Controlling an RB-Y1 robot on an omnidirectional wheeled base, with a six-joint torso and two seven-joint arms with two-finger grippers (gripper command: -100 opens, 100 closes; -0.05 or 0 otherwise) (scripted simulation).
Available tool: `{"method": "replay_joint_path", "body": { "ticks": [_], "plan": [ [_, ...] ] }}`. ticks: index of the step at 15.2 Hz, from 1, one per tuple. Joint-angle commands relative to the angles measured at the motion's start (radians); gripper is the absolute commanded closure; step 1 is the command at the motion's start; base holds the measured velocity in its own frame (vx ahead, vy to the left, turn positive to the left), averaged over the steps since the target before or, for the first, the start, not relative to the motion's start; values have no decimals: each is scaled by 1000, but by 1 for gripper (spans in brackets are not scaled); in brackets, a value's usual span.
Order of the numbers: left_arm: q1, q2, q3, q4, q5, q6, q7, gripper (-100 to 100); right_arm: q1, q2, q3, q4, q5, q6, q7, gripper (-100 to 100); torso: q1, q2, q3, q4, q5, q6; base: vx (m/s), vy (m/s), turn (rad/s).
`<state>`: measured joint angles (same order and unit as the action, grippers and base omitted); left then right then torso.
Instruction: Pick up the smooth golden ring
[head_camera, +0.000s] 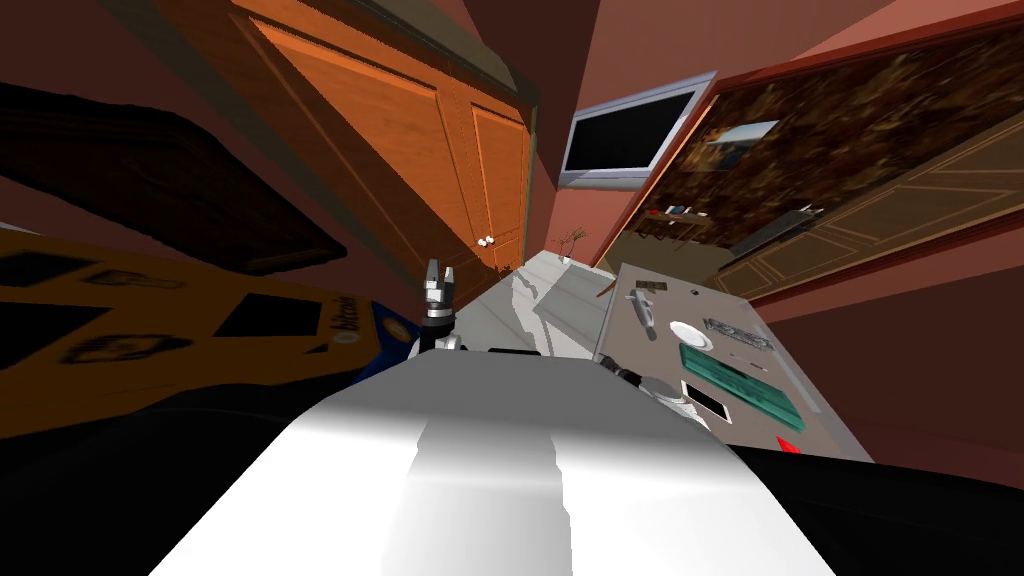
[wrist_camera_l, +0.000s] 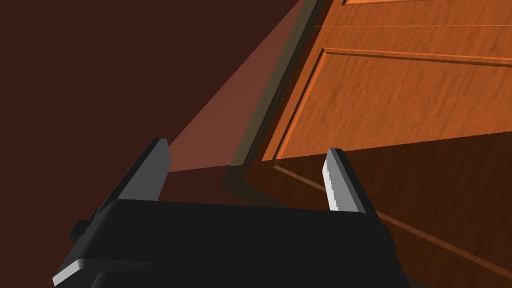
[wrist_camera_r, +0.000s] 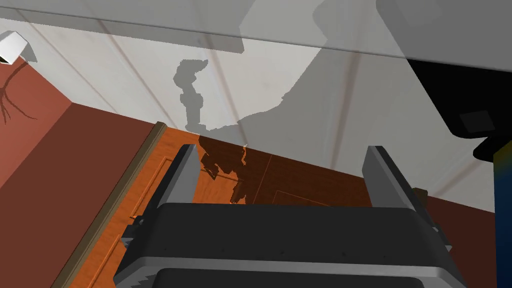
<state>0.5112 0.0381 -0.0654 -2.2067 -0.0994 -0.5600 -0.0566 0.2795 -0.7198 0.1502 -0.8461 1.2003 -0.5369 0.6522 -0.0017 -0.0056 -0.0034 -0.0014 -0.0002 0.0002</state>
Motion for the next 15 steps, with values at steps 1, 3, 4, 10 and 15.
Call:
{"method": "replay_joint_path", "body": {
  "ticks": [1, 3, 4, 10, 15],
  "plan": [
    [0, 0, 0, 0, 0, 0, 0, 0, -11, 7, -2, 37, 1, -7, 21, -100, 0, 0, 0, 0, 0, 0, 39, -14, 2],
    [0, 0, 0, 0, 0, 0, 0, 0, -14, -3, 19, 68, 31, -15, 38, -100, 1, 3, 2, 1, 0, 0, 24, -11, 3],
    [0, 0, 0, 0, 0, 0, 0, 0, -14, -3, 19, 78, 31, -15, 38, -100, 1, 3, 2, 1, 0, 0, 47, -18, 9],
    [0, 0, 0, 0, 0, 0, 0, 0, -22, -20, 83, 198, 111, -38, 83, -100, 0, 1, 1, 0, 0, 0, 64, -23, 7],
    [0, 0, 0, 0, 0, 0, 0, 0, -24, -23, 103, 250, 133, -45, 96, -100, -1, 1, 1, 0, 0, 0, 67, -32, 5]
  ]
}}
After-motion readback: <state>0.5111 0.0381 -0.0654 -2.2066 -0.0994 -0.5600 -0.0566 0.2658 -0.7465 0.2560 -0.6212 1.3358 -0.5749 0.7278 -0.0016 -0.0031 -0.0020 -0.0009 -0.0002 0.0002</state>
